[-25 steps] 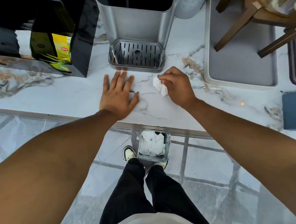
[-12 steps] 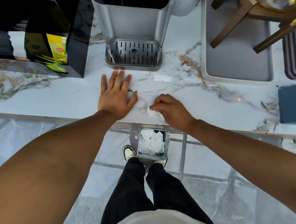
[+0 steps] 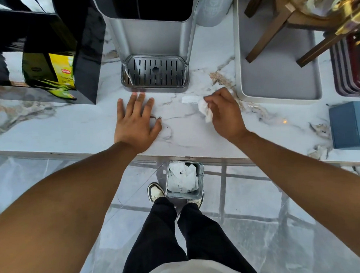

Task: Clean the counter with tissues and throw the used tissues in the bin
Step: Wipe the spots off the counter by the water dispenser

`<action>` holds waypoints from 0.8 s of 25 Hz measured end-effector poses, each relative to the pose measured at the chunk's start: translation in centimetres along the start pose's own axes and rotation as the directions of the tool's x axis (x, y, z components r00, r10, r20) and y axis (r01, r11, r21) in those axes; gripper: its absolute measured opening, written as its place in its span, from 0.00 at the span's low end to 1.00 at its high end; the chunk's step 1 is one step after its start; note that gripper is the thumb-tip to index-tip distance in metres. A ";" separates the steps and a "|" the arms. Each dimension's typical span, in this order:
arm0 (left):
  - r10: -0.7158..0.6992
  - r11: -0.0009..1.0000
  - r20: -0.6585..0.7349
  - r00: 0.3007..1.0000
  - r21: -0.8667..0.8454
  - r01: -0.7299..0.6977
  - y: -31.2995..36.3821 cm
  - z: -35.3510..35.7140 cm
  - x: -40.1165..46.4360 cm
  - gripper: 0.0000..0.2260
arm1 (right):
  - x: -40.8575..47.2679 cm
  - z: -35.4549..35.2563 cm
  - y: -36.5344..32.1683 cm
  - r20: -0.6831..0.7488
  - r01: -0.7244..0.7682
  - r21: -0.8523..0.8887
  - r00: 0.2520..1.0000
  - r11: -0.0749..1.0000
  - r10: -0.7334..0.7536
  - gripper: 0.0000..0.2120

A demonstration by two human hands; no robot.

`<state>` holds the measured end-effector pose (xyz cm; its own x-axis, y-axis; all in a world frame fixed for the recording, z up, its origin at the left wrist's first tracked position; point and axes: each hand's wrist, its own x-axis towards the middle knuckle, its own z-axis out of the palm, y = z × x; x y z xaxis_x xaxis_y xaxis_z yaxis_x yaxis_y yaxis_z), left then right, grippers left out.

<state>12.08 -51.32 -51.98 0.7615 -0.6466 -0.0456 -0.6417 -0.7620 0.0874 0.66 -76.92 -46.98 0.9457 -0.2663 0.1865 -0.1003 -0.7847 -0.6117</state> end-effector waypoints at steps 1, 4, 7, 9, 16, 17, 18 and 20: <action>-0.001 1.000 0.002 1.000 0.001 0.001 0.0 0.0 0.1 0.31 | 1.3 0.2 0.6 0.007 -0.066 -0.036 0.998 0.997 0.067 0.12; -0.005 1.000 0.009 1.000 0.004 0.005 0.0 -0.1 0.1 0.31 | 2.7 1.2 1.6 0.102 -0.141 -0.138 0.982 0.980 0.156 0.14; -0.006 1.000 0.005 1.000 0.003 0.006 -0.1 0.0 0.1 0.31 | 1.4 1.5 1.0 0.143 -0.015 -0.139 0.989 0.990 0.035 0.14; -0.004 1.000 0.002 1.000 0.011 0.004 0.0 0.1 0.1 0.31 | -1.4 1.5 -0.1 0.172 0.093 -0.070 0.982 0.993 -0.079 0.13; 0.003 1.000 0.005 1.000 0.026 -0.003 0.0 0.0 0.1 0.31 | -7.9 1.0 -2.9 0.441 0.074 0.234 0.880 0.969 -0.174 0.10; 0.002 1.000 0.005 1.000 0.020 -0.002 0.0 0.0 0.0 0.31 | -6.7 1.3 -3.2 0.405 0.045 0.231 0.904 0.972 -0.139 0.09; 0.003 1.000 0.006 1.000 0.011 -0.003 -0.1 -0.1 0.0 0.30 | -5.1 1.7 -3.4 0.346 0.041 0.222 0.931 0.974 -0.118 0.10; 0.007 1.000 0.013 1.000 -0.008 -0.007 -0.1 -0.4 0.0 0.29 | -1.0 2.9 -3.9 0.219 0.056 0.190 0.971 0.980 -0.098 0.11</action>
<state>12.17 -51.22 -51.58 0.7560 -0.6520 -0.0583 -0.6459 -0.7574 0.0961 0.96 -71.96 -47.03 0.9956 -0.0593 0.0722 0.0130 -0.6777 -0.7352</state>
